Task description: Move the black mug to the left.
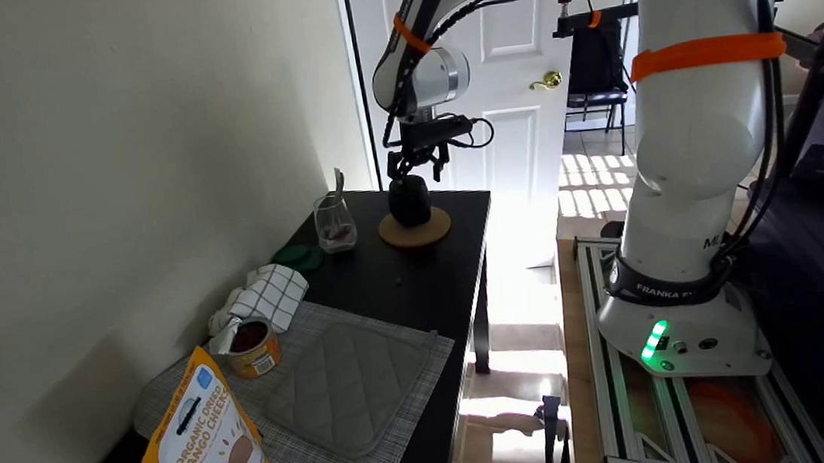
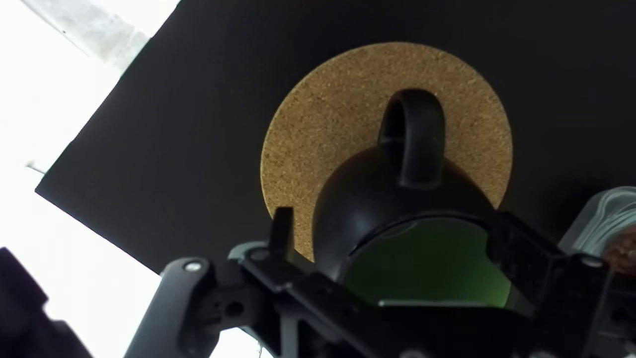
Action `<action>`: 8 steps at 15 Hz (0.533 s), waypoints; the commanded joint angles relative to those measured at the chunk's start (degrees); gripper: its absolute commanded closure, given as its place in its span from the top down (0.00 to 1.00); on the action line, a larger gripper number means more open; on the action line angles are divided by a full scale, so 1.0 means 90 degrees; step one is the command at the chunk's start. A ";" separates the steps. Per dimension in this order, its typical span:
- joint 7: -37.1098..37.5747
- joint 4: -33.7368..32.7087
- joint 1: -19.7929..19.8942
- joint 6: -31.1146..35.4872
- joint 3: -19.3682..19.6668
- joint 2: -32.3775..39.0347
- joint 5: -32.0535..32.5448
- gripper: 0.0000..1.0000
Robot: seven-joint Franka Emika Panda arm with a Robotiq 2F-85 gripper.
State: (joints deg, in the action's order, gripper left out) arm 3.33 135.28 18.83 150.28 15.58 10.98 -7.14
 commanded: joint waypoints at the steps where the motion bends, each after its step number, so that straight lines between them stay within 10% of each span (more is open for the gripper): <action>1: 0.0159 0.0102 -0.0101 0.0198 0.0004 -0.0027 -0.0109 1.00; 8: 0.0306 0.0431 -0.0166 0.0231 0.0027 -0.0474 -0.0085 1.00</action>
State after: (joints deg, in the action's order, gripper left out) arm 4.98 135.93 18.09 150.69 15.58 9.79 -7.14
